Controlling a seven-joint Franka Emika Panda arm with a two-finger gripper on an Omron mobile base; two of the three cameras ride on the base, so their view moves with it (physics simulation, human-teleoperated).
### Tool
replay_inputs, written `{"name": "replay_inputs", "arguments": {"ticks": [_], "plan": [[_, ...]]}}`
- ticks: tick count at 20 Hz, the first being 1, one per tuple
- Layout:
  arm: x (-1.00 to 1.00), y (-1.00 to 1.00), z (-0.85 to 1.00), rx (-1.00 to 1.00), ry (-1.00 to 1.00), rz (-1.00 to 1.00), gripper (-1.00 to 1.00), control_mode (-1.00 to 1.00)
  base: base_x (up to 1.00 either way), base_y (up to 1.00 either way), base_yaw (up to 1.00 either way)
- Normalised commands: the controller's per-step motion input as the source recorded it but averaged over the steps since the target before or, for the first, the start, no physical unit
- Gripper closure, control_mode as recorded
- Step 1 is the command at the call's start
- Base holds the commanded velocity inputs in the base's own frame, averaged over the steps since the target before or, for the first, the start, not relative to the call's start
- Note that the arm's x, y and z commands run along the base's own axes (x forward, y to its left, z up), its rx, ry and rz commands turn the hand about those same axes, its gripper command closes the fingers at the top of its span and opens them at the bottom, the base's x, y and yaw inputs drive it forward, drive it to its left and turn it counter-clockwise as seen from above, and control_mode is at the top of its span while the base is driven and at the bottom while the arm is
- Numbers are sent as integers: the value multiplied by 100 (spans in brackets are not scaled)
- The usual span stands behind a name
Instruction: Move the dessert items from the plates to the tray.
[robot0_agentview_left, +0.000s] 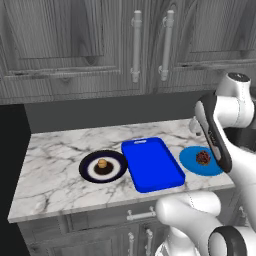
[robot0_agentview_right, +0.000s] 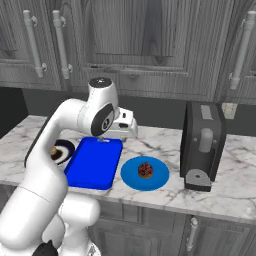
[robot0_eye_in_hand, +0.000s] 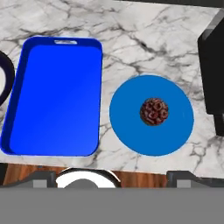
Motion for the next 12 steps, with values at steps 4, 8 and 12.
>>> {"name": "replay_inputs", "arguments": {"ticks": [4,8,12], "plan": [[55,-16,-12,-1,0,5,-100,-100,0,0,0],[10,0,-32,-8,12,0,-100,-100,0,0,0],[0,0,-59,-5,10,0,-100,-100,0,0,0]]}}
